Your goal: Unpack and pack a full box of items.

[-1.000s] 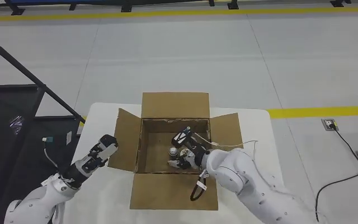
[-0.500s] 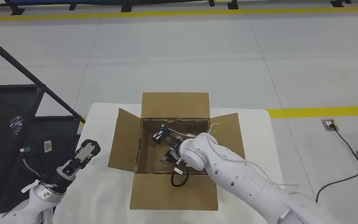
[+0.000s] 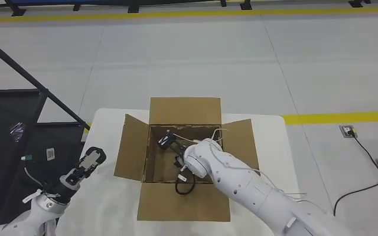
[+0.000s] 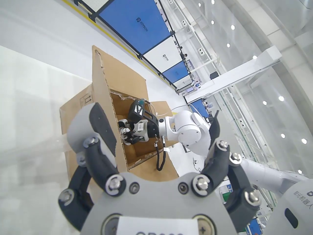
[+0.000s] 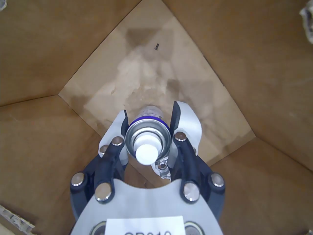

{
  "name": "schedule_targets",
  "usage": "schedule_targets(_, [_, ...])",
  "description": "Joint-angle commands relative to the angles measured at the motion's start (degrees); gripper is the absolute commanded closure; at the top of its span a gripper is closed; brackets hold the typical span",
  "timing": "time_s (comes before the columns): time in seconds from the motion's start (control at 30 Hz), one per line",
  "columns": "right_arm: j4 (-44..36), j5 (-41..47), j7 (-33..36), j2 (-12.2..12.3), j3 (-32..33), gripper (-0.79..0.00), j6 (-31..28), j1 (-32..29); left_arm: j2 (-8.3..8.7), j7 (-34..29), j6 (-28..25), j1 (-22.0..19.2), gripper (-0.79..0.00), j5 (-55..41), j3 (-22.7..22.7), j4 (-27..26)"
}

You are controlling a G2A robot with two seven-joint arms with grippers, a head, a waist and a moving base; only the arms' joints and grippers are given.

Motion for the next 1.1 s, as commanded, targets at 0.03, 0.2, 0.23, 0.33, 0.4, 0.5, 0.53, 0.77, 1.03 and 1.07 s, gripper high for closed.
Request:
schedule_targets(0.03, [-5.8,-2.7,0.9,1.2,2.3,0.000,2.2,-0.9,0.00,0.0,0.0,0.0,-0.785,0.0,0.0,0.0])
schedule_targets(0.2, [-26.9,-11.5,4.9,6.8,12.8,0.000,7.1,-8.0,0.00,0.0,0.0,0.0,-0.785,0.0,0.0,0.0])
schedule_targets(0.23, [-33.0,-13.9,6.3,8.2,16.0,0.000,7.8,-10.9,0.00,0.0,0.0,0.0,-0.785,0.0,0.0,0.0])
schedule_targets(0.33, [-50.6,-22.0,10.5,12.1,27.7,0.000,9.5,-21.8,0.00,0.0,0.0,0.0,-0.785,0.0,0.0,0.0])
schedule_targets(0.4, [-60.6,-24.9,11.9,14.0,35.4,0.000,8.5,-29.4,0.00,0.0,0.0,0.0,-0.785,0.0,0.0,0.0])
schedule_targets(0.5, [-69.7,-26.2,11.2,15.6,46.6,0.000,7.6,-39.1,0.00,0.0,0.0,0.0,-0.785,0.0,0.0,0.0])
schedule_targets(0.53, [-71.1,-26.1,10.8,15.9,49.9,0.000,7.3,-41.7,0.00,0.0,0.0,0.0,-0.785,0.0,0.0,0.0])
schedule_targets(0.77, [-66.2,-21.5,9.1,17.0,64.6,0.000,3.6,-51.0,0.00,0.0,0.0,0.0,-0.785,0.0,0.0,0.0])
schedule_targets(1.03, [-47.5,-20.3,0.6,17.0,66.8,0.000,5.1,-50.8,0.00,0.0,0.0,0.0,-0.785,0.0,0.0,0.0])
schedule_targets(1.07, [-45.5,-20.4,-0.3,17.0,66.6,0.000,5.1,-50.7,0.00,0.0,0.0,0.0,-0.785,0.0,0.0,0.0])
